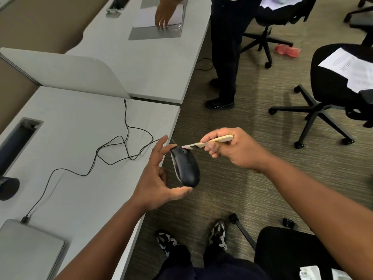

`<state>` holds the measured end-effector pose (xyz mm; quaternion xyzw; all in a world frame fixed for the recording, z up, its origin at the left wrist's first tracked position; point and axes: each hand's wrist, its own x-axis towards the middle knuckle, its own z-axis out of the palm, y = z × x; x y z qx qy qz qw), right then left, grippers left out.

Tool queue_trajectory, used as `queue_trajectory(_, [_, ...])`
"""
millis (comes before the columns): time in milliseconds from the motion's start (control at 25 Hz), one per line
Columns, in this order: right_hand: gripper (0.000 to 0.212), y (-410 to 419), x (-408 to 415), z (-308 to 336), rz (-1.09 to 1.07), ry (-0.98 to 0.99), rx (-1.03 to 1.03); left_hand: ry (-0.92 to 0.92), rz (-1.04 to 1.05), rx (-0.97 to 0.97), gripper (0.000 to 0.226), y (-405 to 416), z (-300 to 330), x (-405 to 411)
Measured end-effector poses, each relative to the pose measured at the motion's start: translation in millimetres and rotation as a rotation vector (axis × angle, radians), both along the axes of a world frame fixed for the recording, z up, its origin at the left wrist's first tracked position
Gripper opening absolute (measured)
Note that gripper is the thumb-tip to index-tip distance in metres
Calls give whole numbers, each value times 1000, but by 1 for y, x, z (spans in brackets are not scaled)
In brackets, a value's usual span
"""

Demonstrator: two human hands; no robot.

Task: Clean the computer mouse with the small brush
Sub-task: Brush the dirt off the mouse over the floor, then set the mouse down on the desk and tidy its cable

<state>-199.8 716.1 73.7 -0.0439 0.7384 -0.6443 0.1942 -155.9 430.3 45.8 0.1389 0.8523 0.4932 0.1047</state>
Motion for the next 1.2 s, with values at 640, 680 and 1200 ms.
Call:
queue_trajectory(640, [32, -43, 2, 0, -39, 45, 182, 70, 179, -64, 137, -4, -12, -5])
queue_trajectory(680, [51, -51, 6, 1, -20, 44, 214, 81, 197, -59, 136, -4, -12, -3])
queue_trajectory(1200, [74, -131, -2, -12, 1, 168, 469, 118, 463, -215, 105, -60, -44, -5])
